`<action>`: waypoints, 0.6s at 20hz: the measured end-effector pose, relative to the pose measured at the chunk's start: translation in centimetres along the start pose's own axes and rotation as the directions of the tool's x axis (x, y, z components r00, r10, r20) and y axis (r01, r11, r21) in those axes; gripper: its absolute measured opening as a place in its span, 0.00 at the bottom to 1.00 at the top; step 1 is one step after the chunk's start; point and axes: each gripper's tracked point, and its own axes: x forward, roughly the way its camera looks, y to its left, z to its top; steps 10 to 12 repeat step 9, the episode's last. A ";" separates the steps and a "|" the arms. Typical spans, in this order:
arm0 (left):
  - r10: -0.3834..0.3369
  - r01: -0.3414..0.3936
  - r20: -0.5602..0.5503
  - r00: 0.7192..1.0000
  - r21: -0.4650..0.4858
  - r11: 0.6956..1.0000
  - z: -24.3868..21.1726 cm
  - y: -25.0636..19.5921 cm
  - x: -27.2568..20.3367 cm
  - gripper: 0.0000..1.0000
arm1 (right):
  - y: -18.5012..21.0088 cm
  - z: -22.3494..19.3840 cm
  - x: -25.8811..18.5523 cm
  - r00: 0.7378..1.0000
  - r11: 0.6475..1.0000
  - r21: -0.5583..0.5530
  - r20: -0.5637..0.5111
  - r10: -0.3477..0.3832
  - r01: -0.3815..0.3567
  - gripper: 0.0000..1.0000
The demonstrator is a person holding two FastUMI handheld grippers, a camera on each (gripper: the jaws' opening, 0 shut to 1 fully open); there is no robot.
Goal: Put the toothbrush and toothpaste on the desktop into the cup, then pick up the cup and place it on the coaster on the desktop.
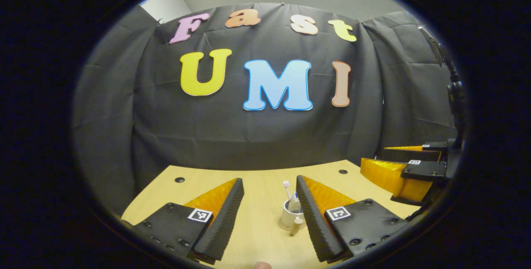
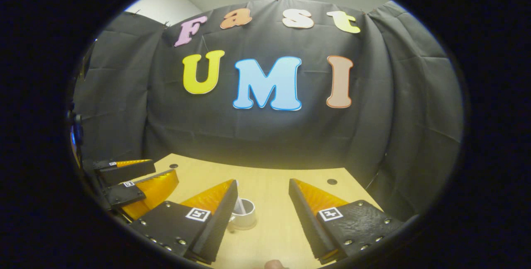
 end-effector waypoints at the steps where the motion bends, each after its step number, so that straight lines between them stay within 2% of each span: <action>1: -0.005 0.005 0.002 1.000 0.003 1.000 0.1 -0.2 0.1 0.84 | -0.1 -0.1 -0.1 1.000 1.000 0.003 -0.001 -0.004 0.004 0.80; 6: -0.025 0.025 0.018 1.000 0.018 1.000 0.1 -0.4 0.8 0.84 | -0.5 0.3 -1.2 1.000 1.000 0.001 0.016 -0.025 0.025 0.80; 7: -0.030 0.030 0.019 0.999 0.018 0.999 0.1 -0.4 1.0 0.91 | -0.6 0.4 -1.2 0.999 1.000 -0.005 0.022 -0.030 0.030 0.80; 12: -0.046 0.046 0.022 0.999 0.014 0.999 -0.1 -0.5 1.3 0.91 | -0.9 0.3 -1.2 0.999 0.999 -0.003 0.024 -0.040 0.040 0.80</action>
